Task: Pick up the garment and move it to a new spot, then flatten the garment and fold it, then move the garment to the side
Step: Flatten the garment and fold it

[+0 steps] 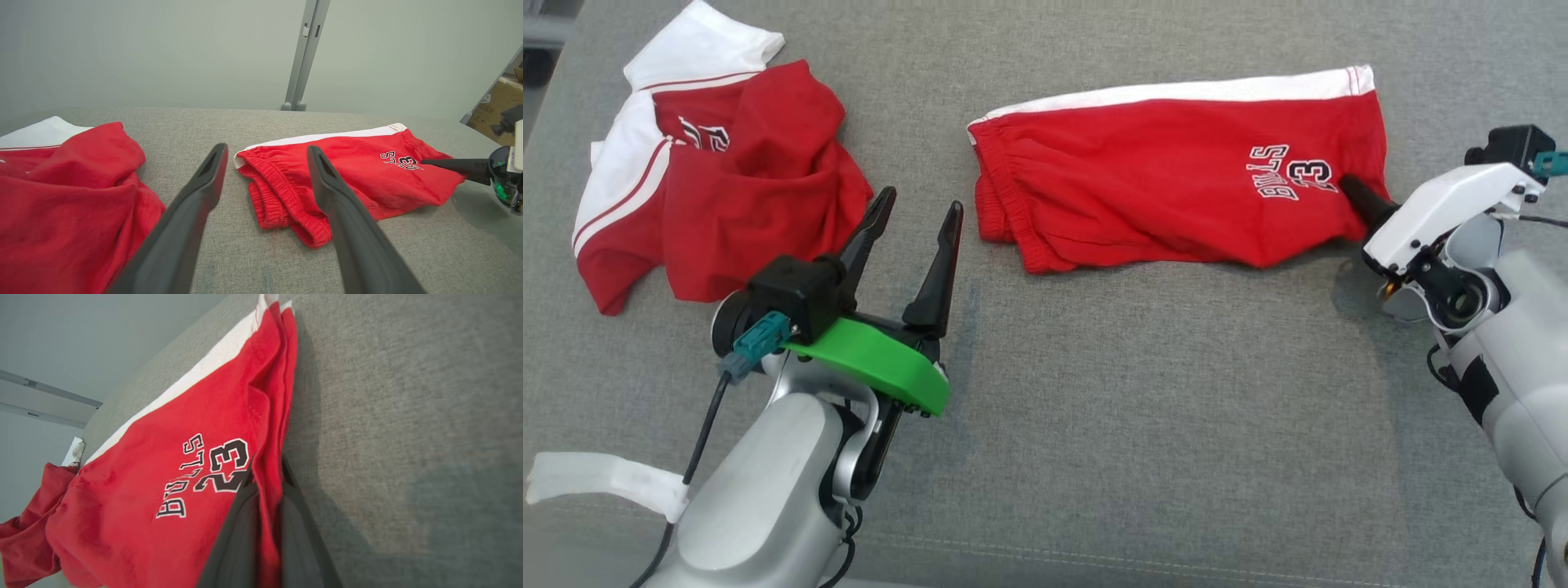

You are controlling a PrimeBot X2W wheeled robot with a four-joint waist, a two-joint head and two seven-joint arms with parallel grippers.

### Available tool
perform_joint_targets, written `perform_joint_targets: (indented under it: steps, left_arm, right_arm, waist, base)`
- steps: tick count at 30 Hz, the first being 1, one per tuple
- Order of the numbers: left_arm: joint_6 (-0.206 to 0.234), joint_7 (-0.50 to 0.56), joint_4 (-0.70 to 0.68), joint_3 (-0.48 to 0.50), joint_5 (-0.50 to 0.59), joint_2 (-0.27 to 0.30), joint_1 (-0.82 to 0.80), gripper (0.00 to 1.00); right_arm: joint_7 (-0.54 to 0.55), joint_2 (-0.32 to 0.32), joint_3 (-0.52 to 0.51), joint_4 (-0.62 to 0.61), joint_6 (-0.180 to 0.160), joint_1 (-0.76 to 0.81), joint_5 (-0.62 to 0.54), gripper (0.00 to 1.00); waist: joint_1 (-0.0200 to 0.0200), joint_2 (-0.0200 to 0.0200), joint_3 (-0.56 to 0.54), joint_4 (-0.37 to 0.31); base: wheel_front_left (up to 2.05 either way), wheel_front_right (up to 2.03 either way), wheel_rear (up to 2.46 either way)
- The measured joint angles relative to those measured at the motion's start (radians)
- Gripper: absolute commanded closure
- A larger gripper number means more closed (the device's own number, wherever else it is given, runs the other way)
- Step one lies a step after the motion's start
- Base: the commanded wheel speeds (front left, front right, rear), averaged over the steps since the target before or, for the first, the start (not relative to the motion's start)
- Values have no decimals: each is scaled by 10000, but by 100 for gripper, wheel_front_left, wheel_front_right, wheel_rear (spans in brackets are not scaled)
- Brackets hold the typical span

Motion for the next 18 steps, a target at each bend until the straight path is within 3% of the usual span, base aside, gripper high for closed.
perform_joint_targets:
  steps: [18]
  left_arm:
    - [0, 150, -42, -13, -345, 424, 1129, 0]
  right_arm:
    - [-1068, 278, 8, -81, 86, 1795, 219, 100]
  waist:
    - [0, 0, -1397, -1115]
  base:
    - [0, 0, 0]
